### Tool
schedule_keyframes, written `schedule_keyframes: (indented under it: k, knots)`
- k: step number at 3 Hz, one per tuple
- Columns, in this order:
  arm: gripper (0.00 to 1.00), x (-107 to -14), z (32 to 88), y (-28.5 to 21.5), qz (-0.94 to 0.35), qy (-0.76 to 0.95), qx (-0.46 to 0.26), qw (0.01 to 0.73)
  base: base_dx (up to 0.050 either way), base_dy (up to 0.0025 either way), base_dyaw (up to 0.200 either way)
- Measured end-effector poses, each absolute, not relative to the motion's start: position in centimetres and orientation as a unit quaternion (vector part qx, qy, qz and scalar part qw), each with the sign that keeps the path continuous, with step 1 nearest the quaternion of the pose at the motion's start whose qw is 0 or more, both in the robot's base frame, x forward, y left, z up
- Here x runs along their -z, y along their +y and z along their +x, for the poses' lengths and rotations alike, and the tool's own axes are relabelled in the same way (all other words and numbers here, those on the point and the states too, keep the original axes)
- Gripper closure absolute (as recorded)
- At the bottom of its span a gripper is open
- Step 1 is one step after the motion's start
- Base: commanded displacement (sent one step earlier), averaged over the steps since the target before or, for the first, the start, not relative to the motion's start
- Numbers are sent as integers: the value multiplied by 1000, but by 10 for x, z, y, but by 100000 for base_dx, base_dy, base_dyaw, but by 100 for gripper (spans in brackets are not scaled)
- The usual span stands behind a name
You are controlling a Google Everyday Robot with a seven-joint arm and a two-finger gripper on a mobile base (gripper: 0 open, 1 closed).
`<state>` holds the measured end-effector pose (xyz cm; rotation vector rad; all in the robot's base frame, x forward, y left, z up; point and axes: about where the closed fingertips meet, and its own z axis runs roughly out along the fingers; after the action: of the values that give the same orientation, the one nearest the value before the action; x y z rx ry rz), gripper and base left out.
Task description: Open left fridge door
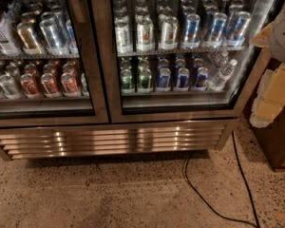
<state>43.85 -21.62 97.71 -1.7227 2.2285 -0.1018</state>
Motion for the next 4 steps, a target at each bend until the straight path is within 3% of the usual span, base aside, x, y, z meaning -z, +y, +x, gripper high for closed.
schedule_keyframes:
  k: [1,3,4]
  knots:
    - [0,-977,438,-216,-603,780,36,161,4950,0,4]
    - [0,-977,439,-216,-603,780,36,161,3934,232,11687]
    - [0,-977,439,-216,-603,780,36,161,0,0,0]
